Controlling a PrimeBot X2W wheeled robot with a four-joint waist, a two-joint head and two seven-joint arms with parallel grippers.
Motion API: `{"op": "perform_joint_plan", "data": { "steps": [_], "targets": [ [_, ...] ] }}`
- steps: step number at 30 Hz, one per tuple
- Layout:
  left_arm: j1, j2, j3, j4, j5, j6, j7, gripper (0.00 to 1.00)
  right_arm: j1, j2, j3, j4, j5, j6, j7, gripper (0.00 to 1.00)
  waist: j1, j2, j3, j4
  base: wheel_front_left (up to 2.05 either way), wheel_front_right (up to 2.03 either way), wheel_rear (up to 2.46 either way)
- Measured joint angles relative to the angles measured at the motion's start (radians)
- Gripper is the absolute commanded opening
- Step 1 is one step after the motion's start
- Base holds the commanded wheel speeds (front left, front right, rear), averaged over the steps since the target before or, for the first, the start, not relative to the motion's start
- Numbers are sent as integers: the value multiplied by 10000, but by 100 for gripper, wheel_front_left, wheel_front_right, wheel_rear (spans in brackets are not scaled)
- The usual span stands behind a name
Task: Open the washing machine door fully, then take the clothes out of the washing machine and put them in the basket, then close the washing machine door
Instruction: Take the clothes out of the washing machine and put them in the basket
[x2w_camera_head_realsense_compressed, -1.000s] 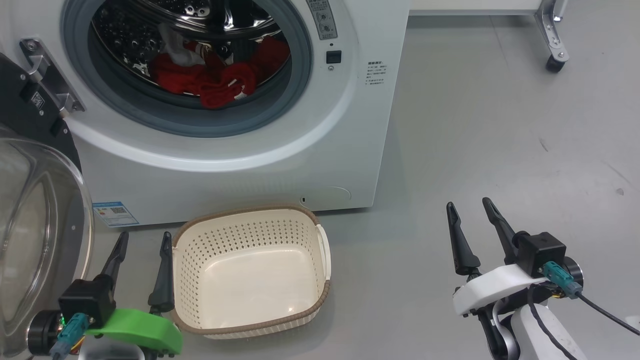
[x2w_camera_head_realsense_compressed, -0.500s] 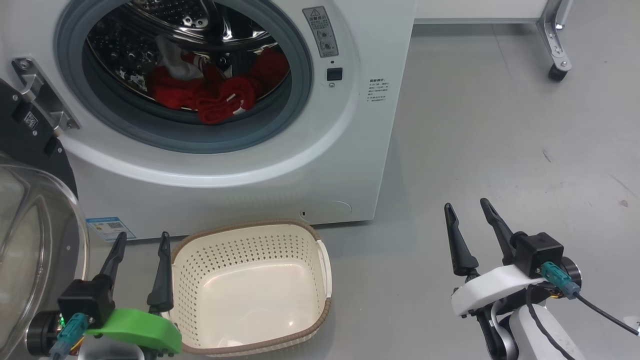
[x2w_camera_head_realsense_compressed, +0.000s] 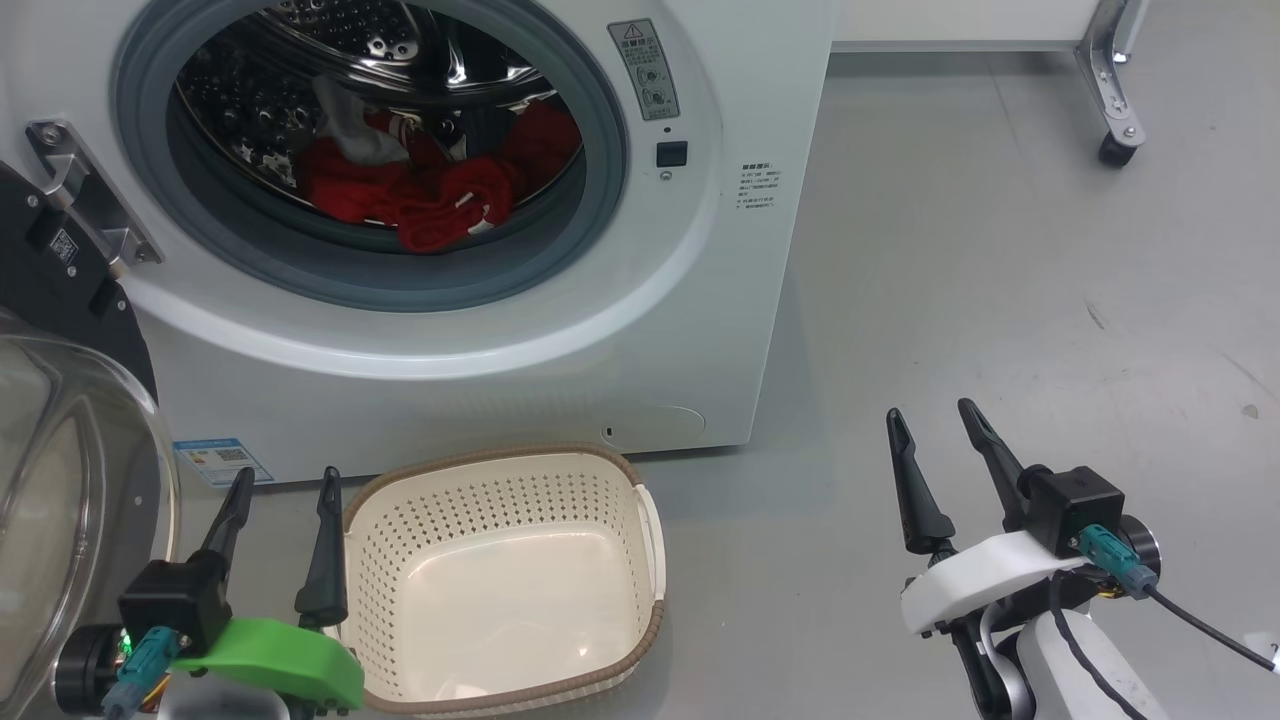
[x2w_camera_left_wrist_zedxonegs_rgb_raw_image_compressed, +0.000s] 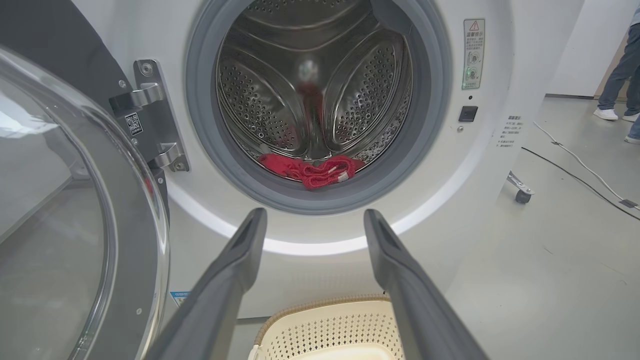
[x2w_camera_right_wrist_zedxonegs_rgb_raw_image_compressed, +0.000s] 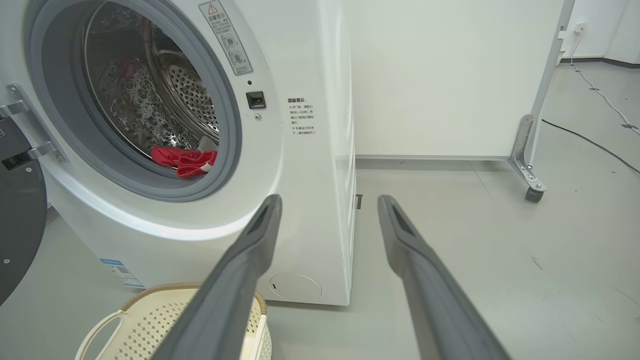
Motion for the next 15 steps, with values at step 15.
{"op": "perform_joint_plan", "data": {
  "steps": [15],
  "targets": [
    [3, -10, -52, 36, -4, 10, 77, 100, 0, 0, -2, -33, 0, 0, 0, 100, 0, 0, 19, -1, 0, 0, 0]
  ]
}}
